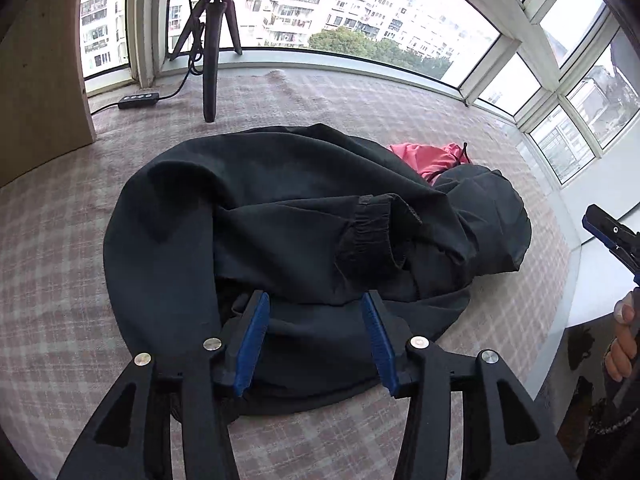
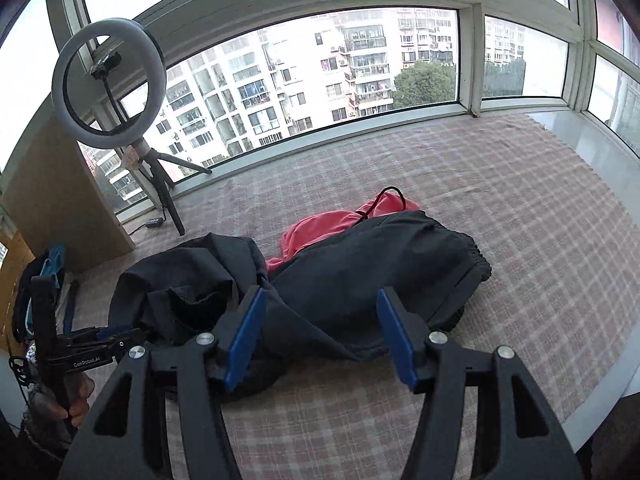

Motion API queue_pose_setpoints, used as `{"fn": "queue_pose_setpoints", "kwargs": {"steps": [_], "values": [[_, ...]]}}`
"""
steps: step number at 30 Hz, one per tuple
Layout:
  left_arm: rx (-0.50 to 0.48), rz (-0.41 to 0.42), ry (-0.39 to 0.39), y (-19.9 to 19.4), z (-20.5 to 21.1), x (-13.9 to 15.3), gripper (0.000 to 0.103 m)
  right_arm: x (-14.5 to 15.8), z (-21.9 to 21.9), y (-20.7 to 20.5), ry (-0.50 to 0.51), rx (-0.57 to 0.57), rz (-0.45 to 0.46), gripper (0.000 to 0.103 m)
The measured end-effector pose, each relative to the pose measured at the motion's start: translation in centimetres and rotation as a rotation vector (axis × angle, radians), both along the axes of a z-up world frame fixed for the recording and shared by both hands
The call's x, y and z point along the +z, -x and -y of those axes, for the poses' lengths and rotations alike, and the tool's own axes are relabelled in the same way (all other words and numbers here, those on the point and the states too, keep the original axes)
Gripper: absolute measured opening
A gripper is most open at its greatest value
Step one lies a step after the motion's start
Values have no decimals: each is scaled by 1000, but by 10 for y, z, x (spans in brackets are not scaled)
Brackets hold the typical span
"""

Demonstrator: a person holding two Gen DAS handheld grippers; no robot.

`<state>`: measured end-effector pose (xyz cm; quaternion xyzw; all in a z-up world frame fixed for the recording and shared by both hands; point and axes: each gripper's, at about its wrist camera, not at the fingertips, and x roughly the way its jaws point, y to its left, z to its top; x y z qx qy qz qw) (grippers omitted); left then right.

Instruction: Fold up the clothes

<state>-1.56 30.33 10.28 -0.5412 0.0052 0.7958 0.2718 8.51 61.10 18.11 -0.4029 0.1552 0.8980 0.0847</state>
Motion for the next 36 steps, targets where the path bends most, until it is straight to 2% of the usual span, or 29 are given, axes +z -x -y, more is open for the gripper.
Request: {"fn": "queue_pose_setpoints", "kwargs": {"steps": [4,6,8,9,11,13,15,16,19,24,25,26,27,28,29,30,33,36], "values": [[-64,58,78,22,-60,-32,54,-15,-29,-6,27,-39,2,57],[-47,115,89,36,-70,-48,20,-27,-36,0,48,-48,14,57],[-6,106,53,42,-59,-43,16,-38,-42,6,68,-56,27,57],[13,69,57,43,-49,-35,5,-44,-45,9,78,-60,33,57],[44,-51,121,41,-24,-13,3,-59,-41,19,107,-45,53,57],[97,-126,139,41,15,9,3,-69,-29,32,129,17,58,57],[195,-161,136,40,68,28,3,-76,-7,50,136,114,63,60],[247,-183,138,37,96,37,3,-78,7,61,134,173,66,66],[403,-233,150,20,175,58,3,-86,58,97,63,315,89,71],[635,-253,157,-17,288,77,3,-123,123,152,12,459,245,71],[670,-260,156,-26,303,81,3,-131,133,160,-2,468,278,69],[705,-261,138,-35,319,84,3,-136,142,165,-19,465,297,62],[744,-261,111,-45,335,86,3,-136,148,168,-2,475,310,26],[779,-258,82,-55,349,89,3,-137,154,172,14,485,324,5],[805,-254,55,-63,360,91,3,-137,160,176,30,495,337,5],[825,-256,43,-71,369,93,3,-122,163,176,20,495,299,5],[870,-288,73,-89,383,103,3,-77,172,178,-10,493,183,5],[902,-325,70,-103,392,116,3,-7,158,169,80,478,10,5]]}}
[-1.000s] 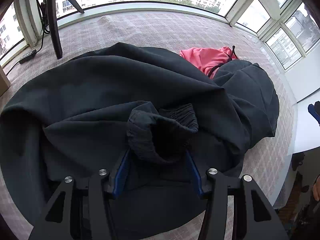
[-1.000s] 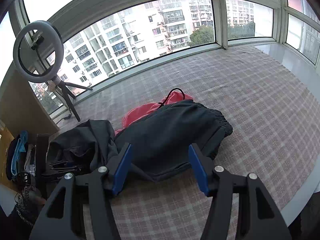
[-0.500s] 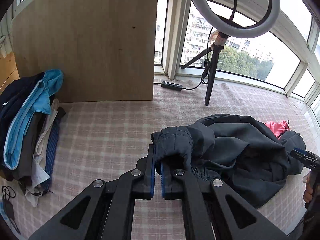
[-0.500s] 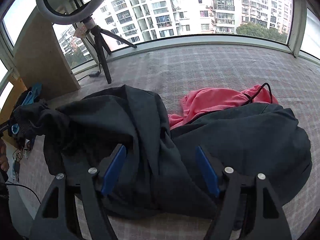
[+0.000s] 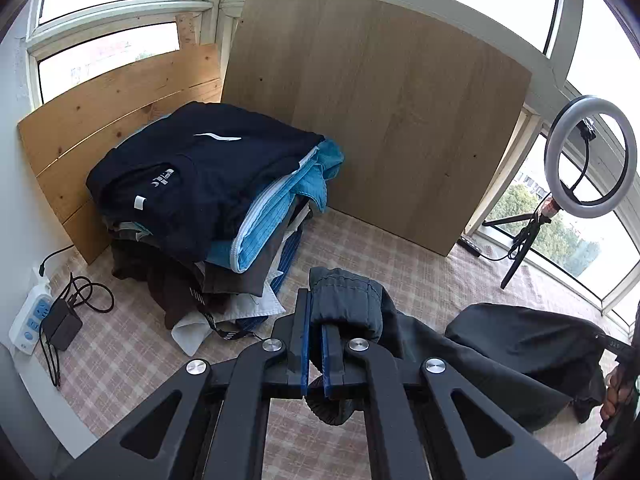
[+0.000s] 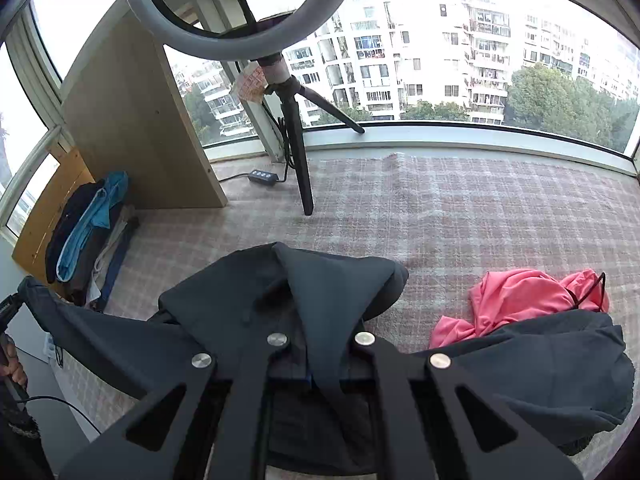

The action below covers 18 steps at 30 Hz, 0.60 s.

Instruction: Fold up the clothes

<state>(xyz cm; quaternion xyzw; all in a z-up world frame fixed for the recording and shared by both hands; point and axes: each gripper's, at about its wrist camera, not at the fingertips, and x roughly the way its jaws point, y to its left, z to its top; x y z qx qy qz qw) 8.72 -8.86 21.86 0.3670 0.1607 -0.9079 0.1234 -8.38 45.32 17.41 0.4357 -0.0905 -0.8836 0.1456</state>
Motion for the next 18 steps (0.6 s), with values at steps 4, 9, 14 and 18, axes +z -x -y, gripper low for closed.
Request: {"fn": "queue_pose_setpoints", "kwargs": {"steps": [4,9,14,18], "values": [[58,-54,12,-15,23,14,3,83,-44,-25,116,-90,-184,5],[94,-1,38,-20,42,8,4,121,-119,-60,179,-253,-273,5],[7,142,60,1,18,-26,5,94,-137,-71,213,-289,-167,5],[-55,145,40,18,-9,-34,13,69,-52,-76,221,-98,-112,5]]}}
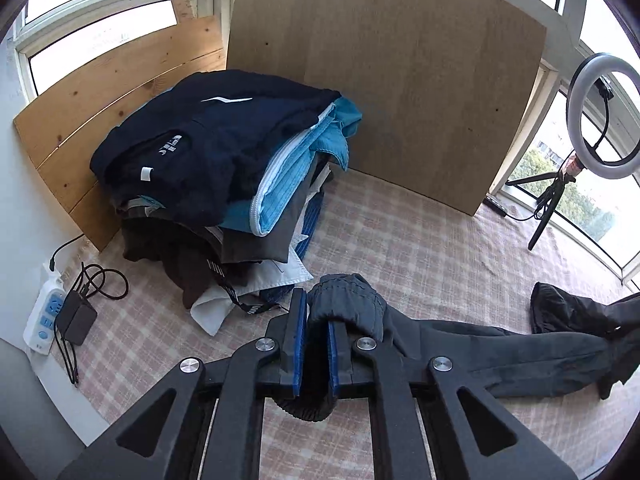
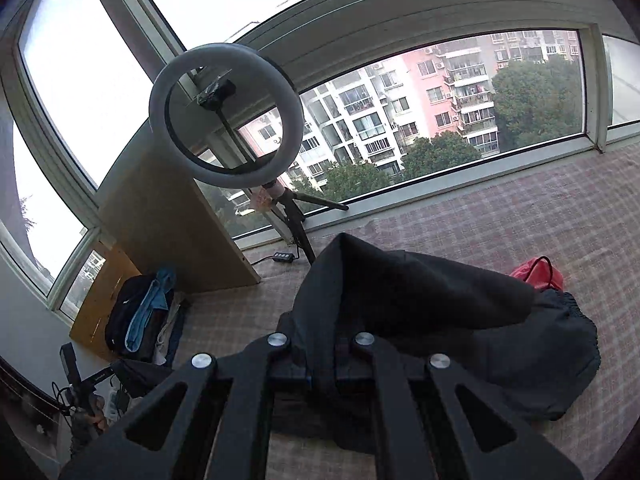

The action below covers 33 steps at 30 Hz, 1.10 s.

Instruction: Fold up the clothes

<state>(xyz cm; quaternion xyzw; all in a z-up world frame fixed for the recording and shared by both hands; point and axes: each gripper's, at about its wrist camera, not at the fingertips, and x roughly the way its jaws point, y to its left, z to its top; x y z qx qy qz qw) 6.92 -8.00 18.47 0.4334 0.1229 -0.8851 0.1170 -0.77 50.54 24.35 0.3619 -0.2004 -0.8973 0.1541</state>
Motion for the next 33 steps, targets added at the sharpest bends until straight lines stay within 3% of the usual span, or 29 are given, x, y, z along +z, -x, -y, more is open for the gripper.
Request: {"fn": "queue_pose_setpoints", "kwargs": {"steps": [4,8,10,12,15,17,20,24,26,27,29,31,33], "values": [[-51,-23,-19,12,-15,5,15,-18,126,5,119,241,53,5],[-80,-41,-22,17,-20,13,19,-16,255,-6,21,530,35,9],[-80,-48,-2,14,-17,16,26,-35,289,-11,-29,617,133,15],[-74,-42,19,9,-14,15,28,-61,289,-11,-38,635,236,17],[-74,-13,21,7,-16,6,28,-84,247,-13,-24,577,306,20],[-108,10,0,11,-30,-2,28,-88,201,-17,8,515,303,25],[-204,33,-29,19,-70,-12,28,-90,113,-30,53,315,260,41],[-466,58,-140,42,-181,-23,28,-101,-28,-53,168,-53,214,45],[-615,102,-222,51,-251,-33,29,-110,-75,-64,134,-208,231,45],[-686,135,-259,54,-288,-39,36,-115,-96,-65,97,-265,245,45],[-812,220,-313,55,-362,-53,46,-126,-123,-63,69,-334,273,45],[-929,309,-328,50,-427,-64,47,-139,-147,-57,53,-391,303,45],[-984,344,-285,48,-479,-73,53,-153,-165,-50,63,-426,323,45]]}}
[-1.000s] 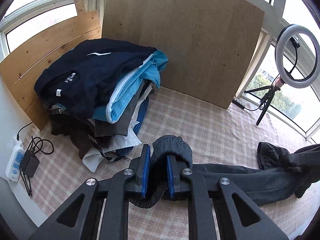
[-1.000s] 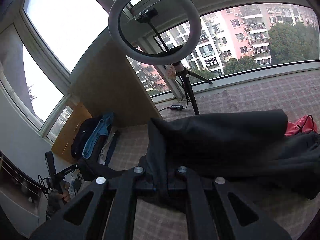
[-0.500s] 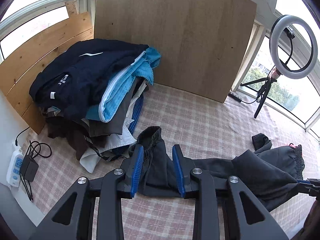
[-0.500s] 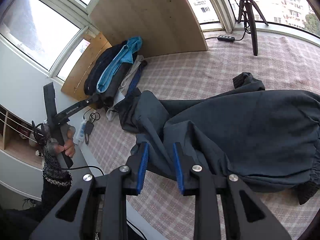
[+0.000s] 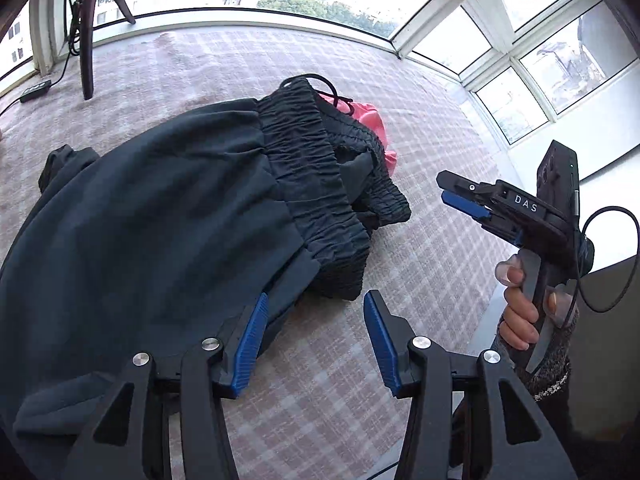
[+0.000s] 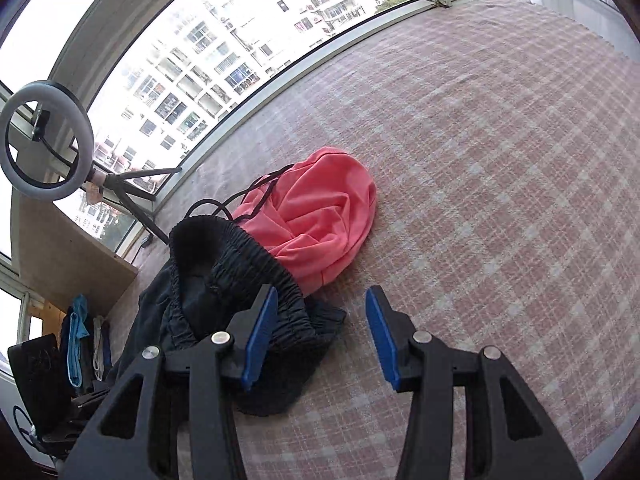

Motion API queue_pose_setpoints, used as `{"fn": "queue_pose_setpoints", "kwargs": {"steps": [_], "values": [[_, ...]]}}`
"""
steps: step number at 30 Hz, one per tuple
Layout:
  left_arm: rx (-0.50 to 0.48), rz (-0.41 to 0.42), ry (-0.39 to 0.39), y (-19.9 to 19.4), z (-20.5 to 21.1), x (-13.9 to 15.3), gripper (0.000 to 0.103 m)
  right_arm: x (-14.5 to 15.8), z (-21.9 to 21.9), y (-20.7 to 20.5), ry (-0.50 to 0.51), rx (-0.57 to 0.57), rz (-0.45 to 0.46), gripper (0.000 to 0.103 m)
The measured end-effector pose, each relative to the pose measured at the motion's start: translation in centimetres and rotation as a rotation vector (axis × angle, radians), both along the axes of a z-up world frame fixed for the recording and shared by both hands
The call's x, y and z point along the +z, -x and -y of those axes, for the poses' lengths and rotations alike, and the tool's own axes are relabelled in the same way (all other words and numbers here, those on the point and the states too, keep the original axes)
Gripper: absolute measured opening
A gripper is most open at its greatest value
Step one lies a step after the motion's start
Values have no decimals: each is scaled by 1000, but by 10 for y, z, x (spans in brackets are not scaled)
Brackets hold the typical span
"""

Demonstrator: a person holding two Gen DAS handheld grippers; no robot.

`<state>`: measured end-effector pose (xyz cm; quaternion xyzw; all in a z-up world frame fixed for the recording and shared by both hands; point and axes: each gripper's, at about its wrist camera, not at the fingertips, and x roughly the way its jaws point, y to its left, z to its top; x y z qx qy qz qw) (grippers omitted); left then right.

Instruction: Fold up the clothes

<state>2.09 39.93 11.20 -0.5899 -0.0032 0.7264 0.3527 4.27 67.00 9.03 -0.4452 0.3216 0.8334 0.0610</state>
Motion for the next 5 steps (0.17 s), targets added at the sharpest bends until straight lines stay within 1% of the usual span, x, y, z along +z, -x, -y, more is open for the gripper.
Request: {"fn": "queue_pose_setpoints", "kwargs": {"steps": [1,2,3,4,5], "values": [[-13,-23,43,1,-21,-5,56,-5,-6,3,-2,-18,0,45],[-18,-61,101,2,-39,-10,64,-10,-11,7,-5,-34,7,45],[-27,-101,164,3,-54,-15,66,-16,-15,13,5,-38,13,45],[-39,-143,227,5,-64,-21,65,-21,-19,18,14,-43,18,45],[-48,-178,276,6,-71,-26,62,-26,-20,24,26,-38,24,45]]}}
